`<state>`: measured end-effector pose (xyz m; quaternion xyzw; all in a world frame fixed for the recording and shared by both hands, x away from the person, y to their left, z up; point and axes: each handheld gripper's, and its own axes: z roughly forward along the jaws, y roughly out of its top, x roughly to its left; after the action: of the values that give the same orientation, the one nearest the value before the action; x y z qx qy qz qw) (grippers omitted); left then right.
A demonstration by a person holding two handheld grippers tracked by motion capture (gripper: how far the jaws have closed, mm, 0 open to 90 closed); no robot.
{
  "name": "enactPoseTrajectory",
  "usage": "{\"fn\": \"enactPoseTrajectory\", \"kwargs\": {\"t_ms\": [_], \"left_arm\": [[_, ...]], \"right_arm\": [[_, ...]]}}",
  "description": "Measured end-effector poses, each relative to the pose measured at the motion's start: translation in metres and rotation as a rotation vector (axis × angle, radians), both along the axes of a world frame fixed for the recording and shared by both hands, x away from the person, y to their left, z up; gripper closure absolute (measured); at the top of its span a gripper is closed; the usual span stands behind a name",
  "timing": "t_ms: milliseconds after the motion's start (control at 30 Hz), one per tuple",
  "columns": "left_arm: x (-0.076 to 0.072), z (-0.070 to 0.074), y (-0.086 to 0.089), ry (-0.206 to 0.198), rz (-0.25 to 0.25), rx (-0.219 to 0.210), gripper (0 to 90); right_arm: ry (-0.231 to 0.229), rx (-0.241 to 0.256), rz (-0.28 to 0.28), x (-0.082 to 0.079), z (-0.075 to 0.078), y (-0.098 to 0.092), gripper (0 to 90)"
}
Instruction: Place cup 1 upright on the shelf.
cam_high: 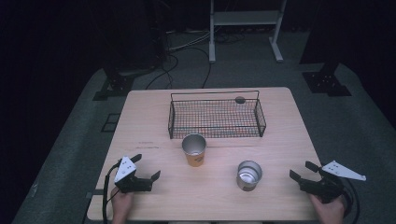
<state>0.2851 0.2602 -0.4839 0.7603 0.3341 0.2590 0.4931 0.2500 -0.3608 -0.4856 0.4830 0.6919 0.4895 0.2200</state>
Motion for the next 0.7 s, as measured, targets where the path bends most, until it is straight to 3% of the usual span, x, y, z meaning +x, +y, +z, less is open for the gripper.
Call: {"fn": "enactPoseTrajectory", "kwargs": {"t_ms": [400,700], "left_arm": [[0.0,0.0,0.0,-0.004,-0.004,-0.003,0.0],[-0.001,0.0,0.0,-0.003,-0.007,-0.001,0.0]], "right_arm": [[-0.034,-0.012,0.063,-0.009,0.009,0.005,16.2],[-0.023,-0.013,0.122,-0.018,0.012,0.011,14.2]]}}
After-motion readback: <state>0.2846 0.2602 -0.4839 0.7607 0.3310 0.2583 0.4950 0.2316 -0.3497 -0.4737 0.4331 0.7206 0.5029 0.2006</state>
